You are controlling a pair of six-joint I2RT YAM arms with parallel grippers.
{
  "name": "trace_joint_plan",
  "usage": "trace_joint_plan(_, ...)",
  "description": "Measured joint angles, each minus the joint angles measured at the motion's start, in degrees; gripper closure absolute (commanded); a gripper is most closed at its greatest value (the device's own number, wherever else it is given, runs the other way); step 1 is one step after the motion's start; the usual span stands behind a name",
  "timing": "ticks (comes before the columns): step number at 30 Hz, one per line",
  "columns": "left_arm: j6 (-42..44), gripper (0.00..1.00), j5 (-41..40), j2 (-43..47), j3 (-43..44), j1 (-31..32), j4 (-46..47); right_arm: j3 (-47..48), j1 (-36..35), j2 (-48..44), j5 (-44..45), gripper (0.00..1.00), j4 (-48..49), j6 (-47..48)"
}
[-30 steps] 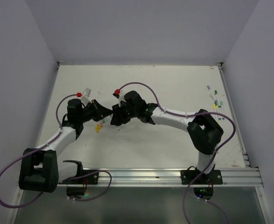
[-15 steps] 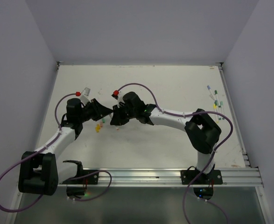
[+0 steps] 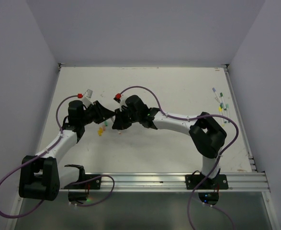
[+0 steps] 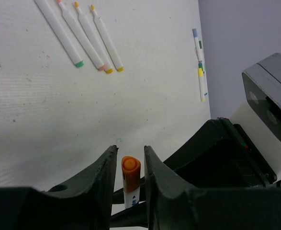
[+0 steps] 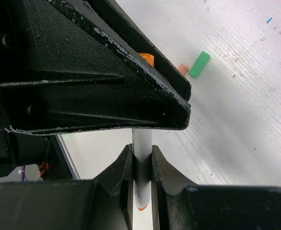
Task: Open the pen caps
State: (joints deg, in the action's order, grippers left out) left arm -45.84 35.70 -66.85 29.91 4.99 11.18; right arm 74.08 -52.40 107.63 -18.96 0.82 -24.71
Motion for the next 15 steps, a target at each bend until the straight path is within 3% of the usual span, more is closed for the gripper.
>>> trace_joint_plan(6,0.35,0.82,-0.33,0.0,0.33,0.0,-0.11,-0.61,0.0,0.0,0.0,1.0,0.11,0.04)
trace_joint_plan(10,0.44,1.0,-0.37,0.0,0.33,0.0,-0.11,-0.74,0.0,0.0,0.04,1.0,0.33,0.09)
trace_joint_plan(15,0.46,1.0,-0.42,0.0,0.33,0.0,-0.11,-0.74,0.0,0.0,0.11,1.0,0.31,0.2)
